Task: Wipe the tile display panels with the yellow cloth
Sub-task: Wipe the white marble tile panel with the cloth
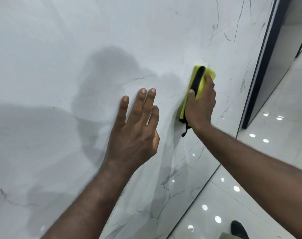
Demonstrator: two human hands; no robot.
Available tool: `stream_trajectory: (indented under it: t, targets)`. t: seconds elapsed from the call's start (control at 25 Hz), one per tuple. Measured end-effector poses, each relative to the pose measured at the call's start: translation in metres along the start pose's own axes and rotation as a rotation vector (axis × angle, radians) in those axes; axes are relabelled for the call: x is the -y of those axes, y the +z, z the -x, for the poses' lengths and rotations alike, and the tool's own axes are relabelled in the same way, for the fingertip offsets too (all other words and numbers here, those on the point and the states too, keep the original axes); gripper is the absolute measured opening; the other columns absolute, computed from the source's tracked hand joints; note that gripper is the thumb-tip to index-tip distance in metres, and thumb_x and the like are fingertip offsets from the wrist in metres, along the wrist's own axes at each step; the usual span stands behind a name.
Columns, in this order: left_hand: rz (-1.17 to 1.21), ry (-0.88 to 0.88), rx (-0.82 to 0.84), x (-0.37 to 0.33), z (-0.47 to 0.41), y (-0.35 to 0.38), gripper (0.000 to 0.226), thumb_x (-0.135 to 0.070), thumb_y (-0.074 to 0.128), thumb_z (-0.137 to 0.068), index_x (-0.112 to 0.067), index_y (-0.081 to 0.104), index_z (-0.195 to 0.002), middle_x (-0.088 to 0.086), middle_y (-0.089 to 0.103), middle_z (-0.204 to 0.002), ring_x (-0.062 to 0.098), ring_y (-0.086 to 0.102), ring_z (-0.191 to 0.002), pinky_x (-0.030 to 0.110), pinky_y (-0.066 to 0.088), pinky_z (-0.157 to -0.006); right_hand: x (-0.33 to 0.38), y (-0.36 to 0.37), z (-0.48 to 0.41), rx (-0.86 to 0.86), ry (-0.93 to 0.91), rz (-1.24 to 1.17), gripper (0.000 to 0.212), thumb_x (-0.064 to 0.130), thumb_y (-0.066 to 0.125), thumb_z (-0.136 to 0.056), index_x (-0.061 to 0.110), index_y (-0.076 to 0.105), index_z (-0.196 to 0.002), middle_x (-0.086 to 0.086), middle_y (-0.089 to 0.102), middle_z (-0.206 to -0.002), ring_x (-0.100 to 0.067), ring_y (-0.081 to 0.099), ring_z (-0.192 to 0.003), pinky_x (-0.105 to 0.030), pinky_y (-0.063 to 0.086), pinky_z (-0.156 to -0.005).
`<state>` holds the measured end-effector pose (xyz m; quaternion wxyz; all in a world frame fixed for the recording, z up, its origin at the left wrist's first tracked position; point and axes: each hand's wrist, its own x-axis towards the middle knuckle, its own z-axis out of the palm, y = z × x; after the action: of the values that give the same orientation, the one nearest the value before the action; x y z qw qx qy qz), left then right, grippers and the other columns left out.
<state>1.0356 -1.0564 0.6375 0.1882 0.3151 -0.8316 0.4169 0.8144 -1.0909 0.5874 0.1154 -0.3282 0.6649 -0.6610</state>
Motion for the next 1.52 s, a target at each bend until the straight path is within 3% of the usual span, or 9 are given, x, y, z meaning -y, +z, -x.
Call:
stream_trajectory:
  t: [0.12,0.24,0.4,0.52,0.68,0.84,0.96,1.12,1.52]
  targets:
    - [0.006,0.038,-0.006,-0.015,-0.019,0.015,0.052,-0.026,0.051,-0.100,-0.004,0.060,-0.146,0.015,0.022,-0.179,0.032,0.018,-0.167,0.060,0.003,-0.135,-0.025,-0.001,-0.011,0.014,-0.315,0.045,0.064,0.027,0.059,-0.104,0.030,0.031,-0.162,0.001,0.041,-0.155,-0.018,0.038,-0.142,-0.031,0.029,-0.120]
    - [0.006,0.047,-0.002,-0.030,-0.040,0.029,0.053,-0.025,0.051,-0.099,-0.002,0.059,-0.146,0.015,0.024,-0.178,0.032,0.020,-0.166,0.059,0.003,-0.135,-0.040,-0.008,-0.044,0.040,0.253,-0.062,0.065,0.033,0.056,-0.105,0.038,0.025,-0.162,-0.002,0.040,-0.154,-0.027,0.042,-0.141,-0.048,0.036,-0.121]
    - [0.016,0.058,0.034,-0.062,-0.077,0.056,0.053,-0.026,0.051,-0.099,-0.003,0.059,-0.145,0.014,0.025,-0.178,0.031,0.022,-0.166,0.058,0.004,-0.135,-0.070,-0.017,-0.042,0.059,-0.172,-0.044,0.062,0.028,0.066,-0.102,0.037,0.035,-0.154,0.014,0.041,-0.154,-0.011,0.037,-0.145,-0.030,0.033,-0.120]
    - [-0.033,0.118,0.046,-0.078,-0.090,0.074,0.058,-0.027,0.053,-0.100,-0.003,0.055,-0.153,0.016,0.027,-0.177,0.031,0.026,-0.165,0.056,0.006,-0.136,-0.109,-0.013,-0.050,0.030,0.394,-0.154,0.062,0.029,0.064,-0.103,0.034,0.034,-0.157,0.004,0.045,-0.151,-0.018,0.046,-0.141,-0.032,0.041,-0.112]
    - [-0.131,0.300,-0.007,-0.080,-0.087,0.087,0.067,-0.030,0.059,-0.102,-0.006,0.046,-0.163,0.016,0.038,-0.172,0.032,0.040,-0.158,0.053,0.027,-0.130,-0.152,-0.011,-0.043,0.006,0.177,-0.167,0.060,0.025,0.070,-0.101,0.028,0.038,-0.152,0.004,0.042,-0.152,-0.011,0.041,-0.144,-0.022,0.034,-0.119]
    - [-0.127,0.323,0.019,-0.083,-0.084,0.092,0.067,-0.028,0.067,-0.100,-0.002,0.050,-0.159,0.016,0.044,-0.169,0.032,0.044,-0.156,0.053,0.037,-0.127,-0.197,0.002,-0.051,-0.030,0.702,-0.188,0.062,0.039,0.058,-0.106,0.026,0.032,-0.161,-0.005,0.042,-0.152,-0.024,0.046,-0.142,-0.037,0.044,-0.112]
    - [-0.168,0.311,0.020,-0.084,-0.084,0.092,0.063,-0.027,0.067,-0.100,0.000,0.055,-0.156,0.015,0.048,-0.166,0.030,0.047,-0.154,0.051,0.037,-0.127,-0.217,-0.009,-0.034,0.103,0.581,-0.120,0.064,0.037,0.057,-0.108,0.026,0.026,-0.162,0.005,0.040,-0.156,-0.016,0.039,-0.143,-0.032,0.041,-0.115]
    - [-0.180,0.314,0.006,-0.085,-0.085,0.091,0.061,-0.025,0.071,-0.095,-0.002,0.061,-0.151,0.014,0.051,-0.164,0.028,0.050,-0.152,0.050,0.039,-0.126,-0.237,-0.014,-0.043,0.245,0.833,-0.055,0.059,0.031,0.058,-0.106,0.033,0.025,-0.155,-0.006,0.058,-0.141,-0.026,0.061,-0.120,-0.043,0.050,-0.104]
    - [-0.156,0.302,0.010,-0.087,-0.087,0.089,0.062,-0.024,0.074,-0.088,-0.005,0.067,-0.146,0.012,0.054,-0.162,0.027,0.052,-0.150,0.049,0.042,-0.123,-0.240,-0.021,-0.058,0.227,0.896,-0.065,0.055,0.038,0.054,-0.109,0.032,0.025,-0.156,-0.006,0.062,-0.131,-0.025,0.059,-0.107,-0.037,0.044,-0.091]
